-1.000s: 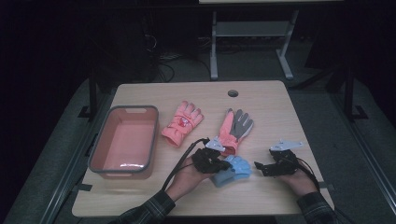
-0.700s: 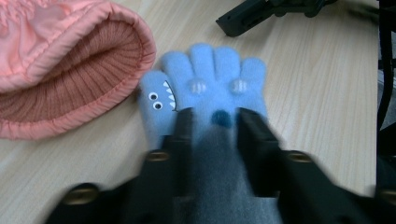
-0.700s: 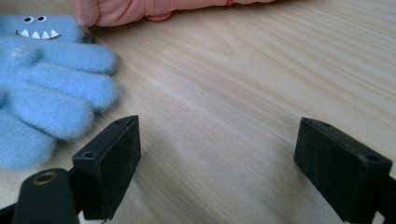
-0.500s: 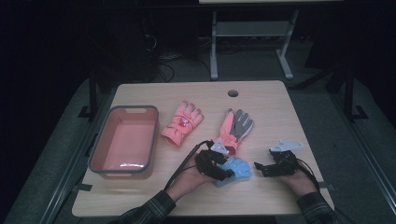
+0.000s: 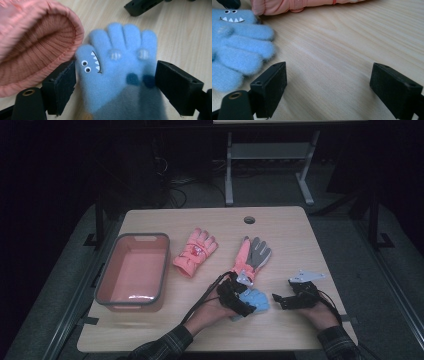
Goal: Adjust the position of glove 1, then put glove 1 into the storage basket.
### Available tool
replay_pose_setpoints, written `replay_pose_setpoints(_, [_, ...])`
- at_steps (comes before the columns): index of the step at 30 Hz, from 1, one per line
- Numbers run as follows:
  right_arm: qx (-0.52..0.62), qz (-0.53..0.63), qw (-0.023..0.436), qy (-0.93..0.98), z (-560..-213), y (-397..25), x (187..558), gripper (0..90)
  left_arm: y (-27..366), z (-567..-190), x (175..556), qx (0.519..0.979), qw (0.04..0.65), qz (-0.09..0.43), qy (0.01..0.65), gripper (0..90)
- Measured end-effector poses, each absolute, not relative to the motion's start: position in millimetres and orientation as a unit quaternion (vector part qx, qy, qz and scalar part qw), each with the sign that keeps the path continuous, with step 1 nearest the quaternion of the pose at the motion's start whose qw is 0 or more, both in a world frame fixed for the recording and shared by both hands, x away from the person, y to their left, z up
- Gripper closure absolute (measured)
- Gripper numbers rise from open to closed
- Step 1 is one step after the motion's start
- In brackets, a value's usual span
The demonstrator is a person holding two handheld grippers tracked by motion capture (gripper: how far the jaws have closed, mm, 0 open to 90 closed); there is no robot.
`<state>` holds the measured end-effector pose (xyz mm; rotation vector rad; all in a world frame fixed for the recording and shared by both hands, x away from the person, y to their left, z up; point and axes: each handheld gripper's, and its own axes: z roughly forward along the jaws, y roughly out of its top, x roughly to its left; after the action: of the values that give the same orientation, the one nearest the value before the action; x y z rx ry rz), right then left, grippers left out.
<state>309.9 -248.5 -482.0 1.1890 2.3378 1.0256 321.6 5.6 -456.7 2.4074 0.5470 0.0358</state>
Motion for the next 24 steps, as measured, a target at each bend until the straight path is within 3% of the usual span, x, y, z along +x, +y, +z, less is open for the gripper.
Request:
replay_pose_setpoints(13, [0.418, 0.359, 0.162, 0.819, -481.9, -248.3, 310.1, 13.6, 4.7, -463.3, 317.6, 0.924, 0.327, 0.024, 0.196, 19.4])
replay_pose_setpoints(19, [0.418, 0.359, 0.162, 0.819, -482.0, -248.3, 310.2, 13.6, 5.5, -461.6, 312.9, 0.924, 0.330, 0.032, 0.190, 38.4])
replay_pose_setpoints(20, [0.418, 0.359, 0.162, 0.819, -482.0, -248.3, 310.3, 13.6, 6.1, -460.6, 312.6, 0.924, 0.330, 0.029, 0.188, 47.0])
replay_pose_setpoints(22, [0.419, 0.358, 0.162, 0.819, -481.9, -248.3, 310.3, 13.6, 6.3, -460.4, 312.6, 0.924, 0.332, 0.027, 0.189, 55.0])
replay_pose_setpoints(24, [0.419, 0.358, 0.162, 0.819, -481.9, -248.2, 310.3, 13.6, 8.1, -459.4, 313.8, 0.927, 0.328, 0.024, 0.182, 59.0])
